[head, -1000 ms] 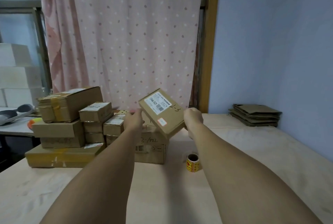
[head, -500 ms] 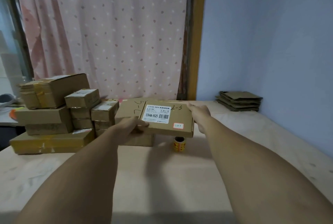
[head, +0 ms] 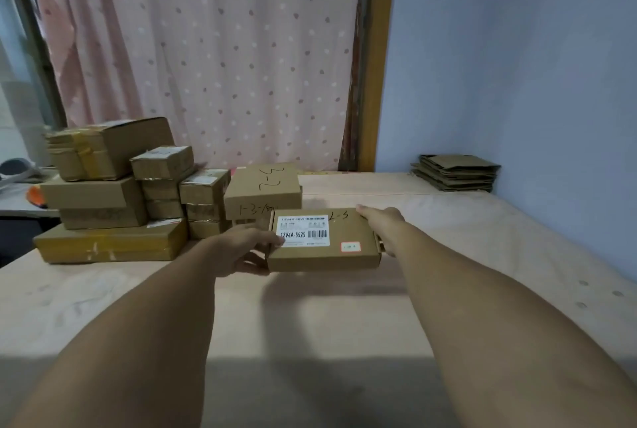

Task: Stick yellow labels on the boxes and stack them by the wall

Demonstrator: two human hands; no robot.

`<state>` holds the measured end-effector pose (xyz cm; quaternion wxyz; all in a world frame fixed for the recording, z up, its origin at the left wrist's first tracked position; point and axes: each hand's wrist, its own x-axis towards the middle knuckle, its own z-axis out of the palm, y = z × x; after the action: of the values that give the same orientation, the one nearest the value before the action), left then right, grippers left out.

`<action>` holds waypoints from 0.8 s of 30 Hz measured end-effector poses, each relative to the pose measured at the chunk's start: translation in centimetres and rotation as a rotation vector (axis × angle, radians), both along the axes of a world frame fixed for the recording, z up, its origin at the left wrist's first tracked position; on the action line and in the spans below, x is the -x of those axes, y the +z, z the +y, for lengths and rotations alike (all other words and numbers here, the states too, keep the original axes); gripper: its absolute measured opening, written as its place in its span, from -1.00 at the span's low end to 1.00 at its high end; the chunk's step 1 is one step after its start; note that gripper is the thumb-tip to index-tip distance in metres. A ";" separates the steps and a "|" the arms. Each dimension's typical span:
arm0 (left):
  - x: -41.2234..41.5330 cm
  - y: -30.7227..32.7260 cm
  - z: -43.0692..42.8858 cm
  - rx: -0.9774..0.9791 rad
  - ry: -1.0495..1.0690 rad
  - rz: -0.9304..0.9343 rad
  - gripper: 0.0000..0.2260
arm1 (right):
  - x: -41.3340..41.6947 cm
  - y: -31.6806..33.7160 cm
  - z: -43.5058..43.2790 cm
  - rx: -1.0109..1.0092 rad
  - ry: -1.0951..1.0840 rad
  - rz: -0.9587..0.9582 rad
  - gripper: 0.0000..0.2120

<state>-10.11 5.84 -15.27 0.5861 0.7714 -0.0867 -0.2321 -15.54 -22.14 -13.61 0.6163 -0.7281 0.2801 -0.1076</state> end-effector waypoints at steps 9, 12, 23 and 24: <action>-0.1 -2.8 -0.3 -0.235 0.049 0.017 -0.67 | 1.0 -3.3 0.8 0.127 0.122 0.178 -0.84; 0.3 -3.5 -1.0 -0.343 0.061 0.018 -0.62 | 0.8 -4.4 0.9 0.215 0.167 0.254 -0.84; -1.4 -3.6 -2.1 -0.487 -0.003 0.005 -0.71 | -2.7 -5.5 0.5 0.772 0.230 0.243 -0.71; -1.8 -3.7 -2.5 -0.491 0.005 -0.033 -0.72 | -3.0 -5.6 0.6 0.859 0.235 0.217 -0.68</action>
<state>-8.36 3.38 -18.94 0.3802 0.8945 -0.0353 -0.2324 -12.53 -21.49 -19.17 0.2339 -0.9515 0.1884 -0.0664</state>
